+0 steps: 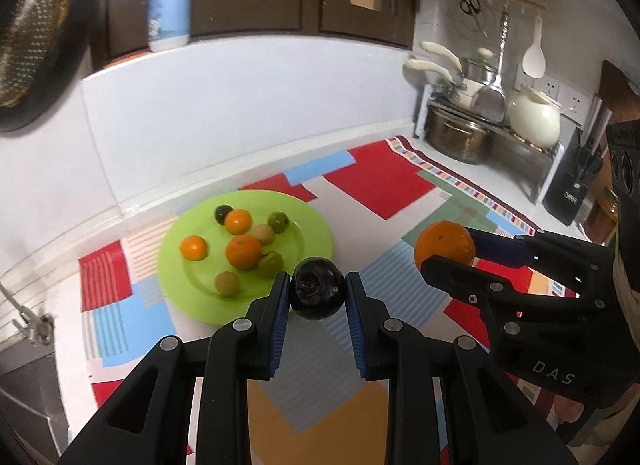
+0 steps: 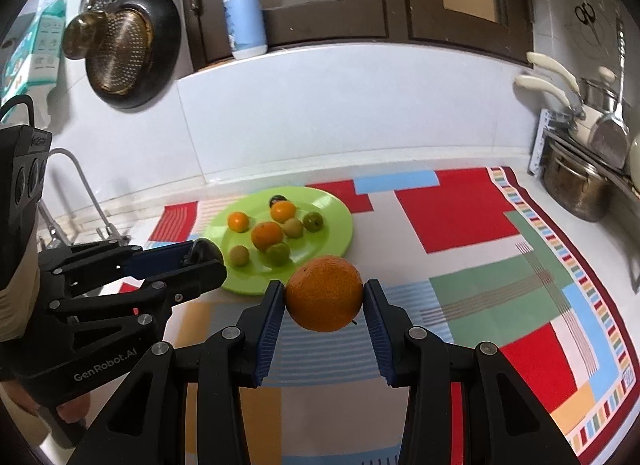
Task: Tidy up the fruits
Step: 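Carry the dark plum and orange over the green plate while both grippers lower them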
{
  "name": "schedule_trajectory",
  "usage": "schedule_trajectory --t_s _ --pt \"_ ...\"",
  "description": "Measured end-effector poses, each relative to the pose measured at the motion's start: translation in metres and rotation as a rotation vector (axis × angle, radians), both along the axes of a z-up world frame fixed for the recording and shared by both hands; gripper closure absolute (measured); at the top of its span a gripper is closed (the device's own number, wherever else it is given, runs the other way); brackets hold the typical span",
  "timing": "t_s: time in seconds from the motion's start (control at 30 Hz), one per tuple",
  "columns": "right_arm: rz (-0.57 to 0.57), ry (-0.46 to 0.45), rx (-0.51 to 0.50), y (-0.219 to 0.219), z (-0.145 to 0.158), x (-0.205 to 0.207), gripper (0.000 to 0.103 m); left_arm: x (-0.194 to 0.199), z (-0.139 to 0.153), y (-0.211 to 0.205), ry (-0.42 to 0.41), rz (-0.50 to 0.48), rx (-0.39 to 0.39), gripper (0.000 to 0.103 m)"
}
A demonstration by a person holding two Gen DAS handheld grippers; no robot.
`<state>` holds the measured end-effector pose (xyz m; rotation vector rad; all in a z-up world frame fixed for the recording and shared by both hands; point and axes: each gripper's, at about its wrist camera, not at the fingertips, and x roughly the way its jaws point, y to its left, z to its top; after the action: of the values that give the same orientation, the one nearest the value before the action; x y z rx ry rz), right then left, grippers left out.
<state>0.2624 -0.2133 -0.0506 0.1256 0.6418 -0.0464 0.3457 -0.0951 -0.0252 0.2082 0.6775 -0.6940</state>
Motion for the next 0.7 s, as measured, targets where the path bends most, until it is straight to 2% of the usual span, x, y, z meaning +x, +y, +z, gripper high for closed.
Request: schedule_trajectory --t_s 0.37,0.7 --pt "0.071 -0.051 -0.009 0.010 0.019 0.008 0.061 0.000 0.019 0.017 -0.043 0.101 -0.020 0.075" --pt "0.131 -0.093 -0.021 0.013 0.036 0.032 0.061 0.016 0.029 0.024 -0.060 0.188 -0.034 0.075"
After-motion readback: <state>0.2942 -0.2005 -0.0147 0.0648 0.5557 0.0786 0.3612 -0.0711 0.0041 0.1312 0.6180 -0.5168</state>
